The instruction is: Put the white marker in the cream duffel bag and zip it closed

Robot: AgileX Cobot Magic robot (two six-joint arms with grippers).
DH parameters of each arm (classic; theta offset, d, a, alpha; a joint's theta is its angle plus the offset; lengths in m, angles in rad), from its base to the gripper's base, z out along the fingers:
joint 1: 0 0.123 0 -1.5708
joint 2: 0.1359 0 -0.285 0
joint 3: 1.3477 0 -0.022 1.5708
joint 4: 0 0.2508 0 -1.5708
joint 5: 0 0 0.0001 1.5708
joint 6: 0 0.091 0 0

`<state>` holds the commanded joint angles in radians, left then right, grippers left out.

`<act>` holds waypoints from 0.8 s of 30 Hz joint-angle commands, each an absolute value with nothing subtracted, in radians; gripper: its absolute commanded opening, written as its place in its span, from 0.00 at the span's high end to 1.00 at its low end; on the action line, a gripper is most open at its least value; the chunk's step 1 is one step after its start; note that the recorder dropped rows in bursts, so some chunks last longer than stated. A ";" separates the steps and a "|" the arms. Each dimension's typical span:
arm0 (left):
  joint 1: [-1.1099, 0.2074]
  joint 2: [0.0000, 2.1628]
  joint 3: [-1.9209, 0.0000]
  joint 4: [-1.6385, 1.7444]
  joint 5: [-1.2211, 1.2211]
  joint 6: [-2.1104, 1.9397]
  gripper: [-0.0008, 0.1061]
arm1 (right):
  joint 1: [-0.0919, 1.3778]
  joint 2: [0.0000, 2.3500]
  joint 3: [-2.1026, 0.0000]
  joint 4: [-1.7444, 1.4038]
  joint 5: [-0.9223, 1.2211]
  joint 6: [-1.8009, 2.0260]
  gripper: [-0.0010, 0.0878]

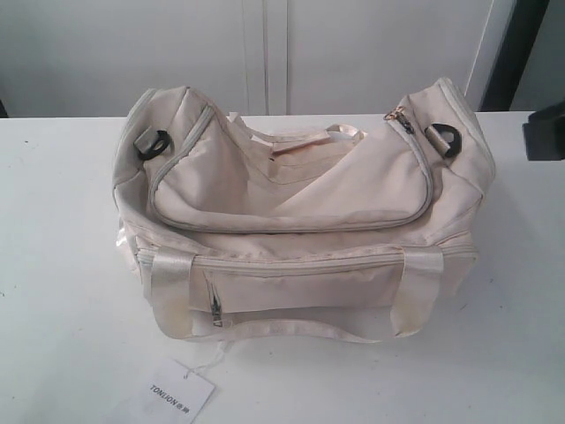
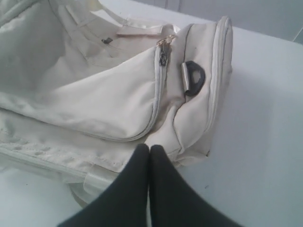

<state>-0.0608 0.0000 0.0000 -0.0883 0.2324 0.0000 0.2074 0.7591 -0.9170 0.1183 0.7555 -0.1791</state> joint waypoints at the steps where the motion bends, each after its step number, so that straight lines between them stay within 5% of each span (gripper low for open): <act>1: -0.061 0.000 0.000 -0.088 0.232 0.000 0.99 | 0.207 0.727 -0.917 0.108 0.756 -0.179 0.99; 13: -0.061 0.000 0.000 -0.088 0.232 0.000 0.99 | 0.205 0.519 -0.915 -0.089 0.856 -0.179 0.99; 24: -0.061 0.000 0.000 -0.088 0.232 0.000 0.99 | 0.057 0.335 -0.774 -0.012 0.788 -0.171 0.99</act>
<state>-0.0608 0.0000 0.0000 -0.0883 0.2324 0.0000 0.0569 0.3351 -0.7737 -0.0125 0.7881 -0.1707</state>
